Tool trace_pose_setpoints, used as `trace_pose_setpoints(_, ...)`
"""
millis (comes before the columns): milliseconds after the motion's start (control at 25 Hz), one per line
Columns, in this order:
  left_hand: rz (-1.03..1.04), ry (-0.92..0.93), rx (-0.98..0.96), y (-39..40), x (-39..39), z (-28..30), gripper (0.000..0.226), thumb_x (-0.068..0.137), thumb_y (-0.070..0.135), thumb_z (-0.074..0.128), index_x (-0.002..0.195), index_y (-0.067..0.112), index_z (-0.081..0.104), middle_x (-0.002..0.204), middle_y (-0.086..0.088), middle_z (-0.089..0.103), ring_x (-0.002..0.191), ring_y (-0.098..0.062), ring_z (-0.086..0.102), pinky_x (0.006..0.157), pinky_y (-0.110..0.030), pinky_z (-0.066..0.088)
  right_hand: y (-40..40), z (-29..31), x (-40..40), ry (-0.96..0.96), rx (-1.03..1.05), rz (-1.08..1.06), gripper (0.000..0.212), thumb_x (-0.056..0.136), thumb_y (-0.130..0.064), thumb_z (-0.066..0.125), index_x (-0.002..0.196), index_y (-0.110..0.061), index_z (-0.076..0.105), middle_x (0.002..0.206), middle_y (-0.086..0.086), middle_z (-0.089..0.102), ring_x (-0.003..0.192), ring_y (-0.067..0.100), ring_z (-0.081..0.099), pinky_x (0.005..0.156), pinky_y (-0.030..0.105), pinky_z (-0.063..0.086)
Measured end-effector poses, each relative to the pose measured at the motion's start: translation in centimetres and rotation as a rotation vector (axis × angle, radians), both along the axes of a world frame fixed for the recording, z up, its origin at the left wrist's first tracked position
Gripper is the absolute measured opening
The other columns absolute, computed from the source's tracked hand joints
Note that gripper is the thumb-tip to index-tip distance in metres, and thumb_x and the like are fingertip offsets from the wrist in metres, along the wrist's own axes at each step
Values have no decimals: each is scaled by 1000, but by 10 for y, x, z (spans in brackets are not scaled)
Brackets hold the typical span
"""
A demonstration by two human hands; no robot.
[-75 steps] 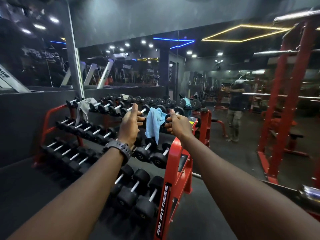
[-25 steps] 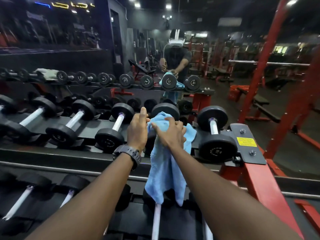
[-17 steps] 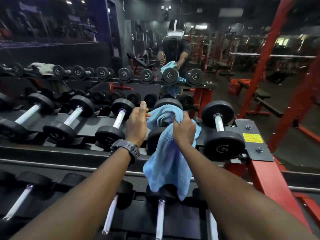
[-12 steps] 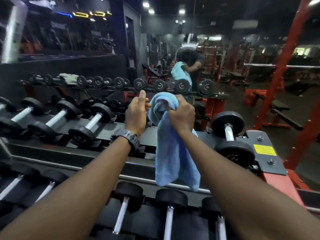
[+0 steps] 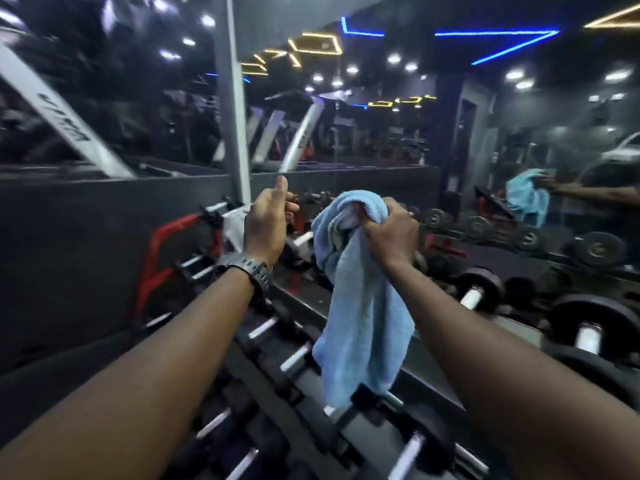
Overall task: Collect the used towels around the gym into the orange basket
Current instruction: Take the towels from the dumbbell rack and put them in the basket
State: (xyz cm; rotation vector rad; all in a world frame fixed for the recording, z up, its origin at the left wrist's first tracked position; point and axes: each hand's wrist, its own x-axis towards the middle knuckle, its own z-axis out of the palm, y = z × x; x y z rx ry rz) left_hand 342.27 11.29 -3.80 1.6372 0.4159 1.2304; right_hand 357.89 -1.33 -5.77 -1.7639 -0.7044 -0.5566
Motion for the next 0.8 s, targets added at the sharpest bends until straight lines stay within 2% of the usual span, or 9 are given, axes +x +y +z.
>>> trace_pose_setpoints(80, 86, -16, -24, 44, -57, -2, 62, 78, 78, 40, 85, 20, 62, 81, -1, 70, 74, -18, 63, 74, -35, 46, 53, -3, -41, 22, -11, 73, 32, 86, -45, 67, 111, -25, 68, 102, 8, 75, 98, 35, 68, 74, 36, 47)
trace_pose_setpoints(240, 195, -29, -30, 132, -153, -10, 49, 101, 58, 38, 88, 17, 61, 85, -4, 69, 72, -12, 62, 68, -29, 43, 154, -15, -115, 53, -46, 144, 32, 88, -49, 66, 102, -21, 66, 97, 10, 74, 96, 37, 67, 70, 32, 38)
trace_pose_setpoints(440, 224, 32, 18, 231, -227, -11, 55, 89, 69, 34, 89, 22, 63, 92, -3, 71, 81, -14, 66, 72, -29, 46, 242, -26, -168, 98, -40, 118, 38, 87, -56, 64, 98, -19, 66, 96, 11, 74, 93, 38, 67, 71, 35, 42)
trace_pose_setpoints(600, 180, 68, -2, 295, -227, -17, 59, 88, 73, 33, 92, 22, 63, 93, 1, 71, 84, -14, 66, 80, -36, 49, 299, -29, -178, 90, -49, 86, 36, 88, -52, 66, 100, -18, 67, 95, 10, 73, 92, 35, 67, 69, 33, 42)
trace_pose_setpoints(720, 138, 52, -20, 340, -199, -22, 51, 102, 59, 36, 97, 17, 63, 93, -2, 70, 82, -15, 62, 78, -34, 45, 345, -29, -165, 69, -51, 75, 34, 88, -51, 67, 98, -18, 66, 96, 11, 73, 94, 36, 66, 70, 34, 41)
trace_pose_setpoints(800, 120, 60, -26, 373, -172, -27, 49, 103, 55, 37, 99, 15, 63, 91, -1, 69, 81, -15, 62, 78, -34, 46, 382, -33, -150, 57, -42, 58, 36, 88, -53, 66, 98, -19, 66, 97, 12, 73, 94, 38, 66, 70, 35, 40)
